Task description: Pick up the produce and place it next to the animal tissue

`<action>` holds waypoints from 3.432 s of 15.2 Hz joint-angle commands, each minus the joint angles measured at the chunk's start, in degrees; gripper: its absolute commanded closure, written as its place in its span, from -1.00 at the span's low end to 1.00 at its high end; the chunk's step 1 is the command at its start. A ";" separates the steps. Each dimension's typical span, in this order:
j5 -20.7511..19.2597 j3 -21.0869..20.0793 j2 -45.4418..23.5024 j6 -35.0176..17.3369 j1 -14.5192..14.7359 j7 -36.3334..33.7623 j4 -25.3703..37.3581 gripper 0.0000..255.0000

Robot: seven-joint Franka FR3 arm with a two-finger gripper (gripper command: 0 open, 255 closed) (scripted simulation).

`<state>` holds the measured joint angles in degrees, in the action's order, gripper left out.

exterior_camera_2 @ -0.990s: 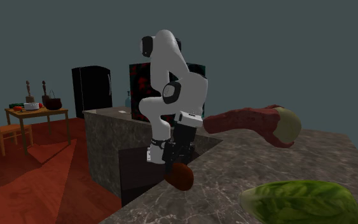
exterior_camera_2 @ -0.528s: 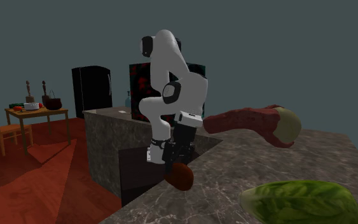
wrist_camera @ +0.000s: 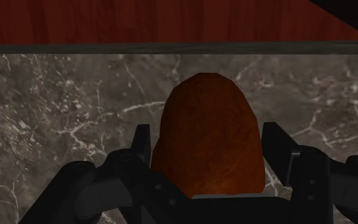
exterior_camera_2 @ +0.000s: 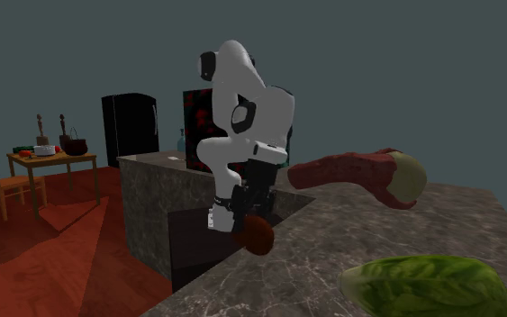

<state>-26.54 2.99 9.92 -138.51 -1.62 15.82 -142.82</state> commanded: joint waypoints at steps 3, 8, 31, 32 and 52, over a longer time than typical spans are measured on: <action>1.38 -0.06 1.98 3.13 0.40 1.54 1.28 1.00; 2.80 -0.10 4.21 7.01 0.81 3.31 3.12 1.00; 6.87 -0.58 9.91 24.43 2.00 9.48 15.54 1.00; 6.98 -0.61 10.00 25.17 2.02 9.71 16.22 1.00; 9.22 -6.04 9.02 38.07 4.79 6.05 28.34 1.00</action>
<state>-17.59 -1.89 19.16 -101.35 2.59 23.40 -115.11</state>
